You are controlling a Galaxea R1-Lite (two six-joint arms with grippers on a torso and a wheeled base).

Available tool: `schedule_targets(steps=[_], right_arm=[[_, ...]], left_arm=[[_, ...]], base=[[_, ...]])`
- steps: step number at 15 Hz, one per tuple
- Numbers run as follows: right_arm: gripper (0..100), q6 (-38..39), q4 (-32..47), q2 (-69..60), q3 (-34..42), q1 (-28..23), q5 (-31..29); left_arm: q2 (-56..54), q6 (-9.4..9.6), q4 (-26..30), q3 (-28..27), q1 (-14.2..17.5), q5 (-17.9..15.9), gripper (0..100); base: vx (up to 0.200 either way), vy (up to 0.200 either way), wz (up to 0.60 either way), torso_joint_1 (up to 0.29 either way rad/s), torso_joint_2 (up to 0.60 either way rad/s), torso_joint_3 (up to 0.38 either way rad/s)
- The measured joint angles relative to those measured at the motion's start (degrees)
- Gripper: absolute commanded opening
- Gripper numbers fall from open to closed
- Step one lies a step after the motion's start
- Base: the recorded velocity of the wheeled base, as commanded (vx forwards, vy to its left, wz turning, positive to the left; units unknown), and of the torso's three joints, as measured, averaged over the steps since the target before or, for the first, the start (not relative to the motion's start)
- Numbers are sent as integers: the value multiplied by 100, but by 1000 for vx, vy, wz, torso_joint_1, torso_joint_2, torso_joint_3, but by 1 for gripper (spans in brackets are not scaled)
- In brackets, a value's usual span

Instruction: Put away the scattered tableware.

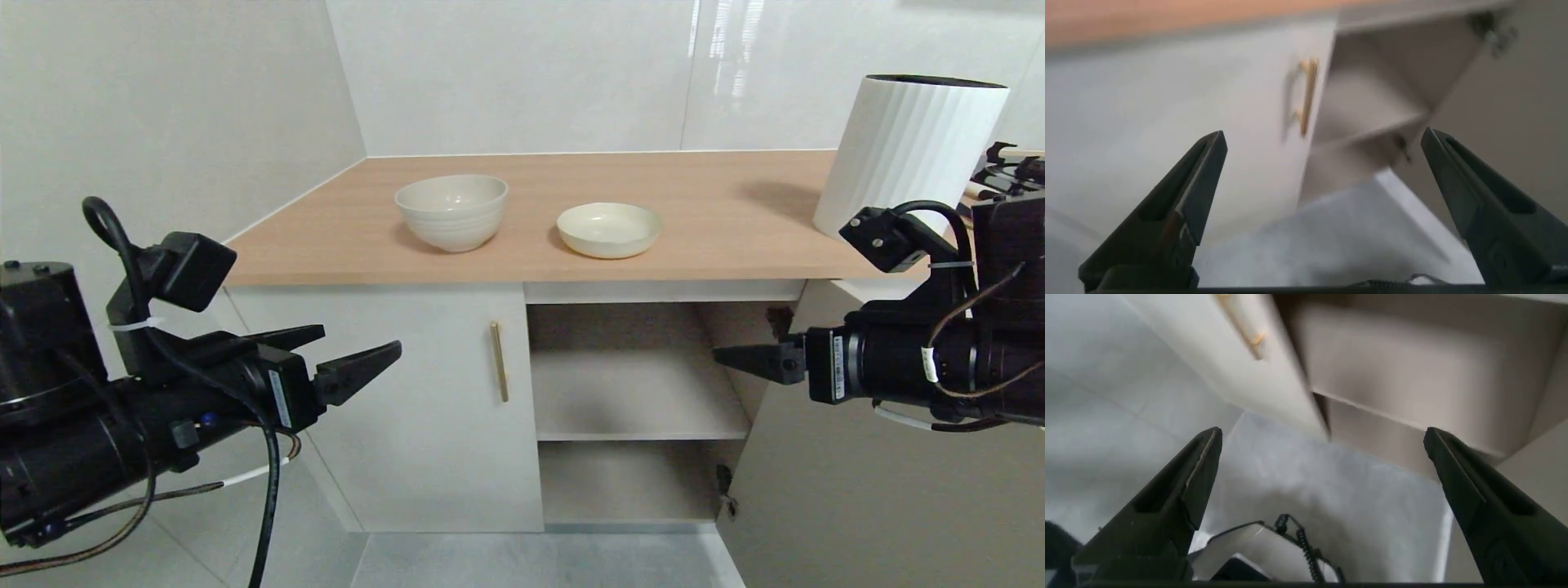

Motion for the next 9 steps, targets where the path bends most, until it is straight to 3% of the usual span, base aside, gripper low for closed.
schedule_targets(steps=[7, 9], right_arm=[[100, 48, -2, 9, 6, -6, 18], [100, 46, -6, 11, 6, 16, 27]], left_arm=[[-54, 13, 4, -56, 151, -13, 100], [-61, -20, 16, -76, 173, -9, 100]], base=[[0, 0, 0, 0, 0, 0], [0, 200, 0, 0, 2, 0]])
